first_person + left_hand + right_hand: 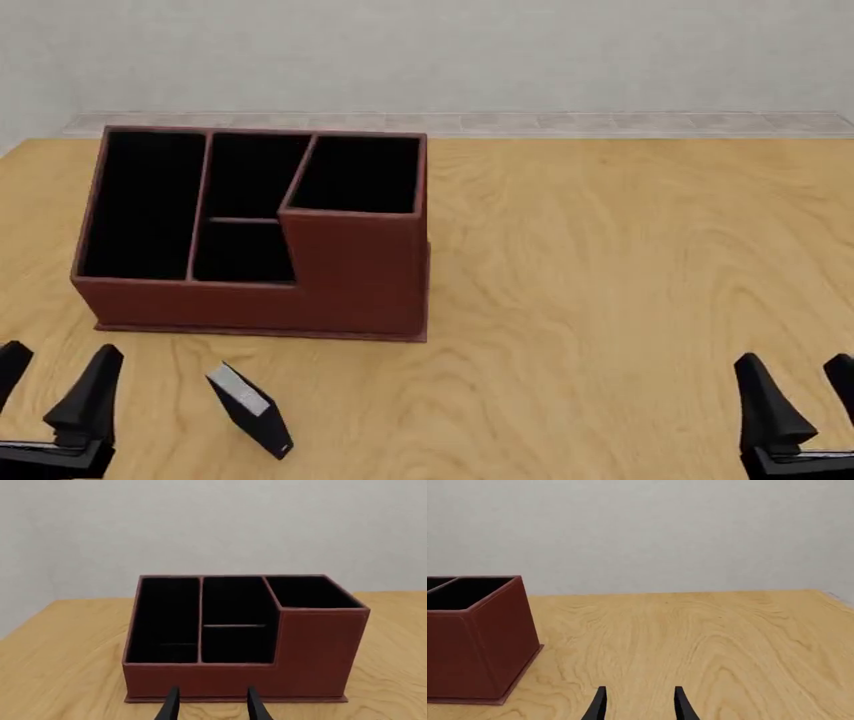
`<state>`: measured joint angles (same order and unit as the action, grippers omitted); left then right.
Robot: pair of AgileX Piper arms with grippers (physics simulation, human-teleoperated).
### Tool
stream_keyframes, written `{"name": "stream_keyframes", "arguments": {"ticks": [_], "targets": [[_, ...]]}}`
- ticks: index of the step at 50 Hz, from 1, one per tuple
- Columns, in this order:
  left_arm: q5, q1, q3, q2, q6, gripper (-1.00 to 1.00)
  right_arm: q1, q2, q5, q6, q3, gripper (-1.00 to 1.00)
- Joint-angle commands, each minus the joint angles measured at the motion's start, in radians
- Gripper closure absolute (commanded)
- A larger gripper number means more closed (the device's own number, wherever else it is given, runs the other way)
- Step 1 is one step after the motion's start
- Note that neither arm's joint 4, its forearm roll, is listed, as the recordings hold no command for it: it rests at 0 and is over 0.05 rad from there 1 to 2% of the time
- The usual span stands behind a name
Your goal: Pick up the book and place it in the left compartment of the caddy.
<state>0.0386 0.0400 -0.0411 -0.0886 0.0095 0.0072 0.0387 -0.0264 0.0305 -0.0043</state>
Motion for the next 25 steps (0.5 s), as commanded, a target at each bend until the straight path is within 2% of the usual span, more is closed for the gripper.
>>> {"name": "stream_keyframes", "arguments": {"ticks": [1, 8, 13, 18, 25], "targets": [[0.09, 0.023, -0.055, -0.161, 0.012, -1.0, 0.005, 0.009, -0.013, 0.002, 0.003, -1.0], [0.038, 0.049, -0.152, -0.203, 0.037, -1.0, 0.004, 0.018, -0.022, 0.003, 0.003, -1.0], [0.024, 0.039, -0.205, -0.282, 0.021, -1.0, 0.005, 0.025, -0.027, 0.001, 0.003, -1.0], [0.004, 0.047, -0.265, -0.363, 0.047, -1.0, 0.003, 0.026, -0.025, -0.002, 0.003, -1.0], [-0.104, 0.091, -0.396, -0.419, 0.029, -1.0, 0.004, 0.039, -0.032, -0.011, 0.004, -1.0]]}}
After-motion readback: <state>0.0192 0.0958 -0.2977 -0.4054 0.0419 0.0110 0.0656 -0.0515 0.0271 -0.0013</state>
